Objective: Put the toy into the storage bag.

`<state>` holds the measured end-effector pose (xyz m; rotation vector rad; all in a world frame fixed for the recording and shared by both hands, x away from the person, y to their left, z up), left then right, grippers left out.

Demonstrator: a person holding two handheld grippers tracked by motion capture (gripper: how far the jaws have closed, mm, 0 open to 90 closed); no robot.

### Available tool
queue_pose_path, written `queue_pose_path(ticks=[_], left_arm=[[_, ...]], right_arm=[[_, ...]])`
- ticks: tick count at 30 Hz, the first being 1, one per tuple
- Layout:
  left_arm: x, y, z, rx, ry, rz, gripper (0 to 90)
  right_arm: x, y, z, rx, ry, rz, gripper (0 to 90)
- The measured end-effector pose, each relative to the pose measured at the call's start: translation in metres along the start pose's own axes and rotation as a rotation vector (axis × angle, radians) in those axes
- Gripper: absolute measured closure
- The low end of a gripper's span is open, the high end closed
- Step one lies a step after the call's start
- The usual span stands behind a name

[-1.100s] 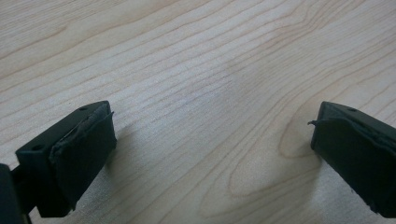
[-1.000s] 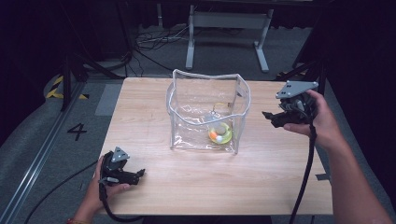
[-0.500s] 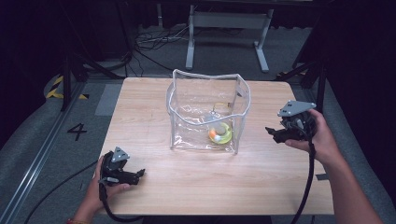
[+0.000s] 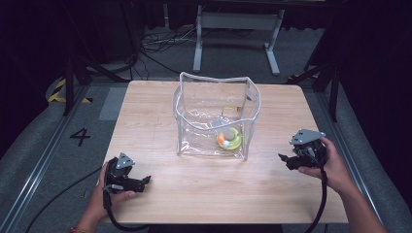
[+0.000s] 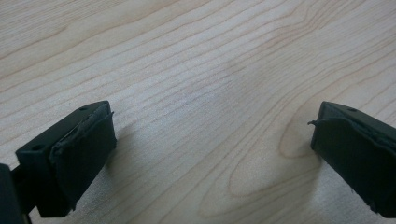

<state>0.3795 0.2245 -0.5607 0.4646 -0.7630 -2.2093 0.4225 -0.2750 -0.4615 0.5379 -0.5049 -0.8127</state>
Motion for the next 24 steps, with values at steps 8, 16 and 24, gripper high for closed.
queue_pose_path(ticks=[8, 16, 24], left_arm=[[0.000, 0.000, 0.000, 0.000, 0.000, 0.001, 0.2], [0.000, 0.000, 0.000, 0.001, 0.001, -0.001, 0.2], [-0.001, 0.001, -0.001, 0.008, 0.003, -0.003, 0.2]], right_arm=[[-0.003, -0.031, -0.005, 0.001, 0.005, 0.002, 20.4], [0.001, -0.058, -0.009, 0.034, 0.020, -0.050, 19.3], [0.010, -0.084, -0.012, 0.045, 0.023, -0.113, 19.3]])
Point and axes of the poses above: each handheld gripper's, and its own axes: z roughly backward along the jaws, y roughly out of its top, x roughly to its right, the point moved 9 cm from there along -z, roughly forward along the jaws, and after that the axes turned 10 degrees about -z, right-handed, at the moved point
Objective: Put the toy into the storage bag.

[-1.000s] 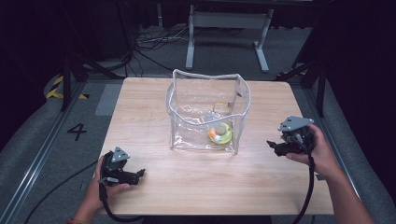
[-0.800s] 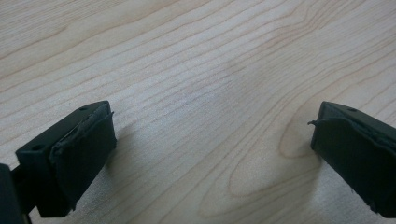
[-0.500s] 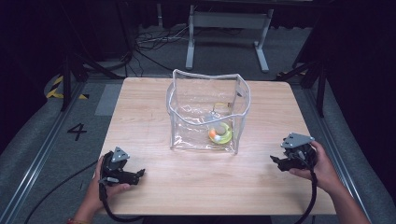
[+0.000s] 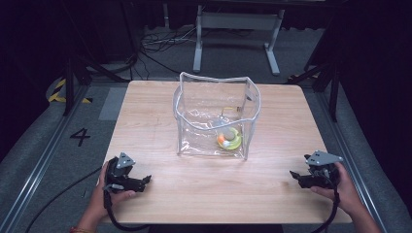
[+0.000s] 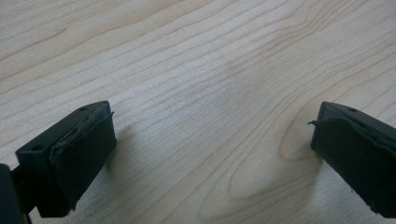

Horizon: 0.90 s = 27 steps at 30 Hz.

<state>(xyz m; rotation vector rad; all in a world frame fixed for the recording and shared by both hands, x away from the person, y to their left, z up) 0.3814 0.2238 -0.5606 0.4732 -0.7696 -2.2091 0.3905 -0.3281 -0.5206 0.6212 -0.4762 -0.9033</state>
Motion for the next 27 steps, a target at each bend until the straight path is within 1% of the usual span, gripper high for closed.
queue_pose_path(ticks=[1, 2, 4, 7, 9, 11, 12, 15, 16, 17, 18, 19, 25, 26, 27], left_arm=[[0.000, 0.000, 0.000, 0.001, 0.001, -0.002, 0.2], [0.000, 0.000, 0.000, 0.001, 0.002, -0.002, 0.2], [0.000, 0.000, 0.000, 0.001, 0.001, -0.002, 0.2], [0.000, 0.000, 0.000, -0.002, 0.002, 0.001, 0.2], [0.001, -0.001, 0.001, -0.005, 0.000, 0.005, 0.4], [0.001, -0.001, 0.001, -0.004, 0.001, 0.008, 0.4], [0.001, -0.001, 0.001, -0.006, -0.001, 0.007, 0.4], [0.001, -0.001, 0.001, -0.004, 0.000, 0.006, 0.4], [0.001, -0.001, 0.001, -0.004, 0.000, 0.006, 0.4], [0.001, -0.001, 0.001, -0.004, 0.000, 0.008, 0.4], [0.000, 0.000, 0.001, -0.003, 0.004, 0.001, 0.4], [0.001, -0.001, 0.001, -0.004, 0.000, 0.008, 0.4], [0.000, 0.000, 0.000, -0.002, 0.004, 0.004, 0.4], [0.001, -0.001, 0.001, -0.004, -0.001, 0.009, 0.4], [0.000, 0.000, 0.000, 0.000, 0.007, 0.002, 0.4]], right_arm=[[0.002, -0.004, 0.000, 0.013, 0.003, -0.027, 19.4], [0.003, -0.009, 0.001, 0.016, 0.016, -0.055, 19.4], [0.006, -0.018, 0.002, 0.015, 0.013, -0.058, 19.4], [0.010, -0.030, 0.004, 0.020, 0.018, -0.080, 19.2], [0.012, -0.038, 0.006, 0.021, 0.026, -0.104, 19.2], [0.014, -0.047, 0.008, 0.027, 0.035, -0.146, 19.2], [0.014, -0.052, 0.008, 0.027, 0.048, -0.162, 19.2], [0.014, -0.060, 0.008, 0.037, 0.067, -0.211, 20.0], [0.014, -0.060, 0.008, 0.037, 0.067, -0.211, 20.0], [0.017, -0.066, 0.008, 0.069, 0.082, -0.286, 19.0], [0.018, -0.066, 0.009, 0.069, 0.077, -0.301, 19.8], [0.019, -0.067, 0.009, 0.070, 0.065, -0.307, 19.8], [0.020, -0.067, 0.008, 0.067, 0.058, -0.312, 17.8], [0.020, -0.067, 0.008, 0.066, 0.055, -0.315, 17.1], [0.020, -0.067, 0.008, 0.066, 0.052, -0.318, 16.9]])
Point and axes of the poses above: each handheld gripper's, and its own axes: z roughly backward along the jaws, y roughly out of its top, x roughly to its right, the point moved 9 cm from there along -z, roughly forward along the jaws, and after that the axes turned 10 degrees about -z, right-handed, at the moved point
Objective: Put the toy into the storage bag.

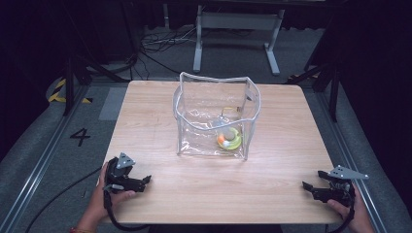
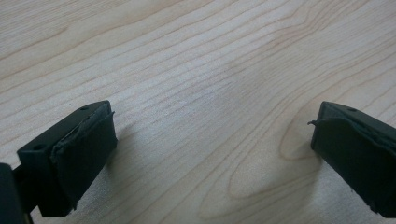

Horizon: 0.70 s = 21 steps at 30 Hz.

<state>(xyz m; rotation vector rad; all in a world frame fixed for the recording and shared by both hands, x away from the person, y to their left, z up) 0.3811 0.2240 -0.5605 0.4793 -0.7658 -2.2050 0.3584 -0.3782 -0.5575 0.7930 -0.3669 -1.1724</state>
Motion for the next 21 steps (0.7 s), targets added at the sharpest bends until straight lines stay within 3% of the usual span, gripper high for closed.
queue_pose_path(ticks=[13, 21], left_arm=[[0.0017, -0.0005, 0.0003, -0.004, -0.003, 0.016, 0.4], [0.0003, 0.0000, -0.0001, -0.004, -0.003, 0.002, 0.2]], right_arm=[[0.0015, -0.0008, 0.0009, 0.004, -0.027, -0.028, 16.3], [0.0015, -0.0011, 0.0011, 0.003, -0.039, -0.040, 16.2]])
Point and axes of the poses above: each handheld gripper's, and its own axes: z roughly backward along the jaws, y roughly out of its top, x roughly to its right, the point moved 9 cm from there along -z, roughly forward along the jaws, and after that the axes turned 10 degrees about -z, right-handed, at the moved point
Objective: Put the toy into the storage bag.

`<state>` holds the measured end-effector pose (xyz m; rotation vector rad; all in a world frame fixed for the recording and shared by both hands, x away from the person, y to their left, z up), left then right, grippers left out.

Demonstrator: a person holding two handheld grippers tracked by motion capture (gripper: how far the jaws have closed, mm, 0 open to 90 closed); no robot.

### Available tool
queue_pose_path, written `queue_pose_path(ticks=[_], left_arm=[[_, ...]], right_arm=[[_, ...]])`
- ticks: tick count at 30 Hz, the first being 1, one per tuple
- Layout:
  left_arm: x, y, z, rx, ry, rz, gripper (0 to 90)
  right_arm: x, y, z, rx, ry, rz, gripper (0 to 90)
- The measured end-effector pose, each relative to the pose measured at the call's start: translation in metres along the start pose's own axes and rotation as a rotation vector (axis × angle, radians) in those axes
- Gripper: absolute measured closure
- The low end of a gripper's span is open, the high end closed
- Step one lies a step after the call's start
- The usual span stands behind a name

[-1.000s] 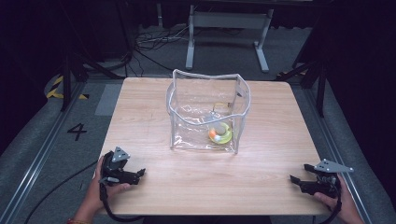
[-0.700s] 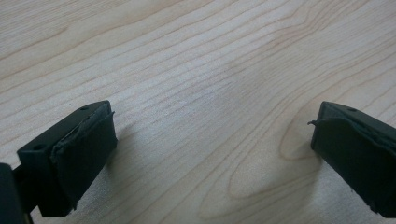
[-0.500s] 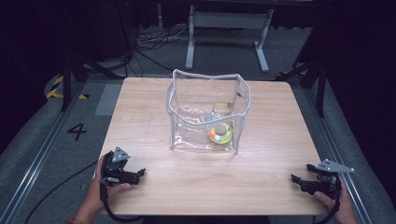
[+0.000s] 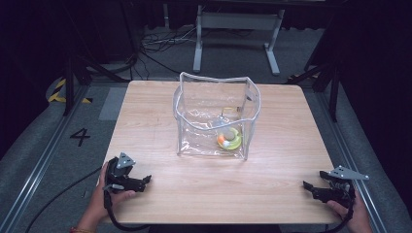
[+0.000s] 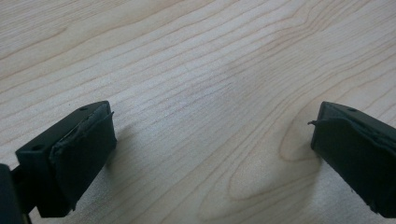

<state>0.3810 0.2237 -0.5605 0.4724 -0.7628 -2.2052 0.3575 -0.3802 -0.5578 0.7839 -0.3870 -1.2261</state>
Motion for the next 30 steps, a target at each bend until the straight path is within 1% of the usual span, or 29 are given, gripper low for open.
queue_pose_path(ticks=[10, 11, 24, 26, 30], left_arm=[[-0.0005, 0.0004, -0.0005, 0.002, 0.001, -0.004, 0.2], [-0.0004, 0.0002, -0.0001, -0.005, -0.001, -0.002, 0.2], [-0.0006, 0.0011, -0.0011, 0.000, 0.000, 0.000, 0.2], [-0.0001, 0.0013, -0.0013, 0.002, -0.001, 0.006, 0.2], [-0.0006, 0.0016, -0.0012, -0.009, -0.002, 0.007, 0.1]], right_arm=[[0.0000, 0.0000, 0.0000, 0.000, -0.001, 0.000, 16.2], [0.0000, 0.0000, 0.0000, 0.000, -0.001, 0.000, 16.2], [0.0005, -0.0003, 0.0006, 0.002, 0.002, 0.007, 16.2], [0.0003, -0.0004, 0.0006, 0.002, 0.003, 0.006, 16.2], [0.0003, -0.0004, 0.0006, 0.002, 0.002, 0.006, 16.2]])
Point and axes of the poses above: each handheld gripper's, and its own axes: z roughly backward along the jaws, y roughly out of its top, x roughly to its right, the point moved 9 cm from there along -z, roughly forward along the jaws, and after that the axes turned 10 degrees about -z, right-handed, at the moved point
